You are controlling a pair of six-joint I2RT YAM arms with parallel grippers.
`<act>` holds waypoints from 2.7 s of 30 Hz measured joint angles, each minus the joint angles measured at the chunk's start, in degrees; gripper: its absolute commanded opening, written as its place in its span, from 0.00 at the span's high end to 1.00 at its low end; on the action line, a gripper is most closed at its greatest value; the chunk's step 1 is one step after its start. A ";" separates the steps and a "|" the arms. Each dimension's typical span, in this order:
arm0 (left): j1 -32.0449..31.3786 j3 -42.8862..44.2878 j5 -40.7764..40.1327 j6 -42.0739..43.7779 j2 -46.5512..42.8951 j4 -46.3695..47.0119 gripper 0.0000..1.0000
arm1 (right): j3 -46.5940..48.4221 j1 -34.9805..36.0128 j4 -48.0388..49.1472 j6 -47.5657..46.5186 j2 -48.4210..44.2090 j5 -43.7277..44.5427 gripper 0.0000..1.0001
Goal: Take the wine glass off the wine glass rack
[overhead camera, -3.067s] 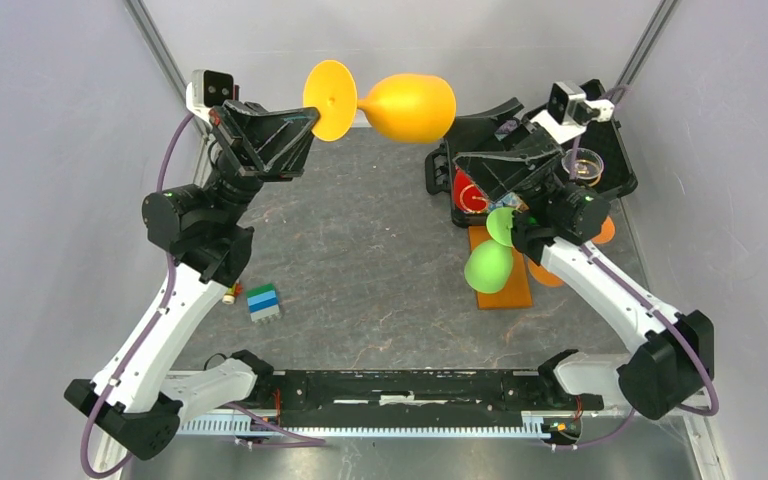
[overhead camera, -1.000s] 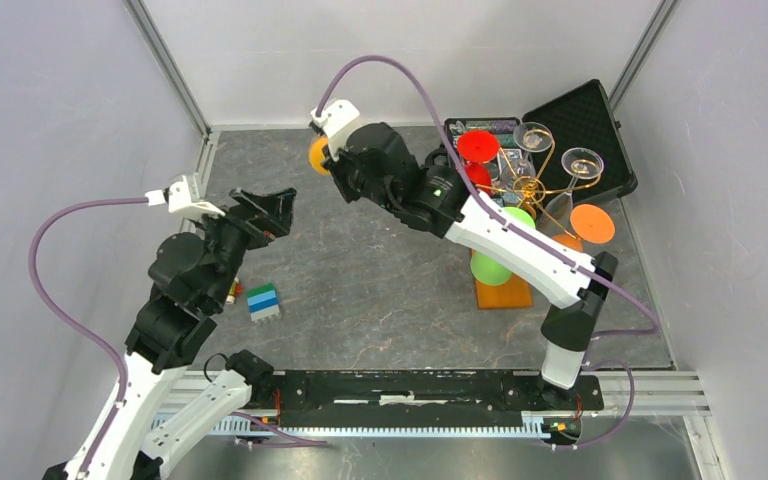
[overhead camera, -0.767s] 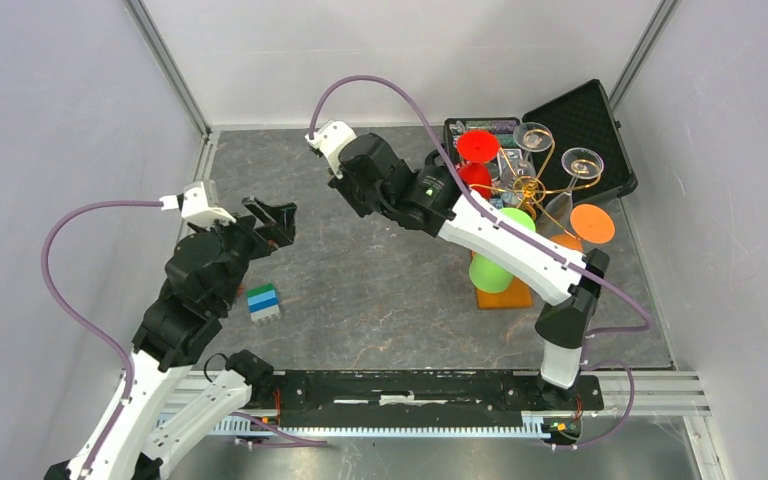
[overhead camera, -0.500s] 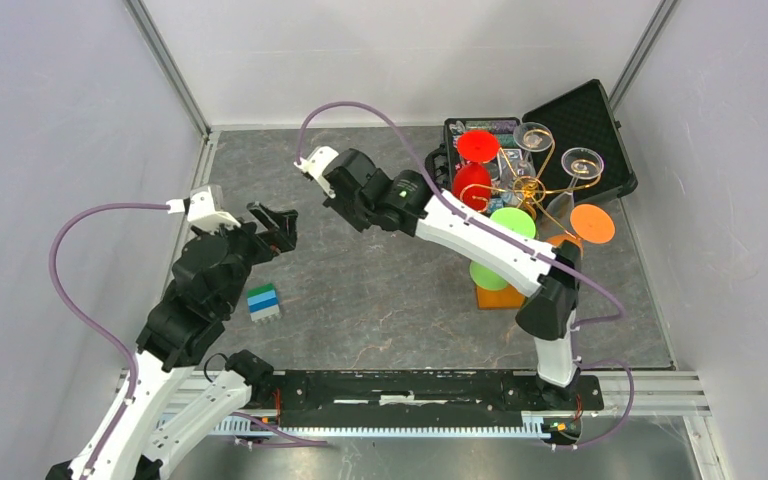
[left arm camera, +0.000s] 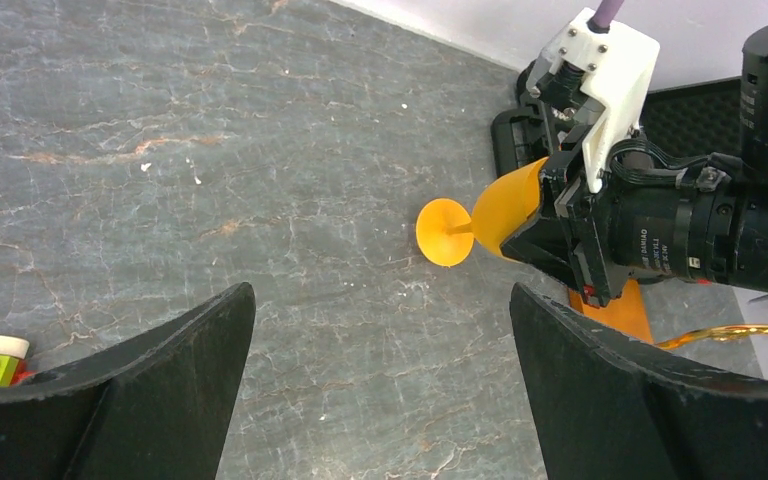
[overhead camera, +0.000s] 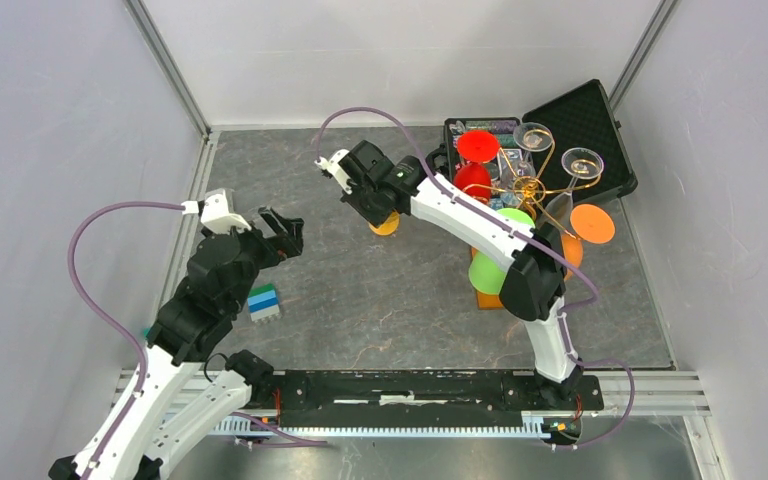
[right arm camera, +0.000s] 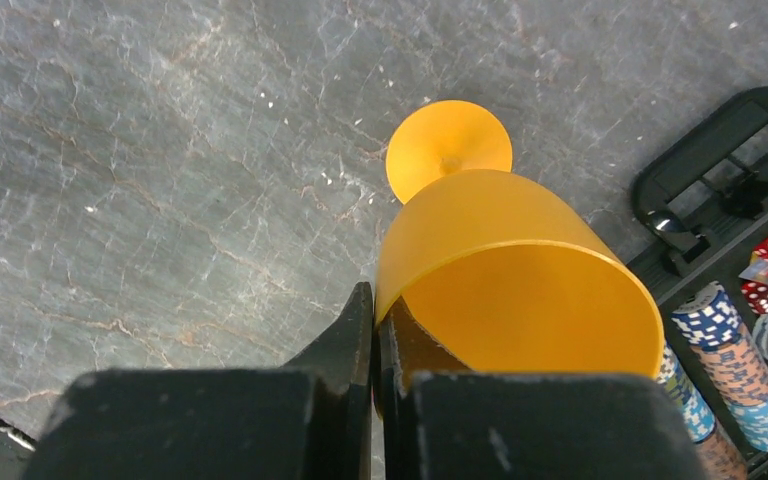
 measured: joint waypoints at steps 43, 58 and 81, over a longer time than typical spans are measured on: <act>0.00 -0.57 3.89 -0.02 1.81 0.02 0.00 | 2.58 -3.72 5.77 0.09 -9.38 -7.06 0.34; 0.00 -0.02 7.63 -0.02 1.86 0.00 0.00 | -14.99 -3.69 8.87 -0.68 -44.09 2.91 0.24; 0.00 1.44 8.83 -0.04 5.38 -0.04 0.00 | -43.19 -3.74 6.01 -32.33 -76.13 -2.45 0.22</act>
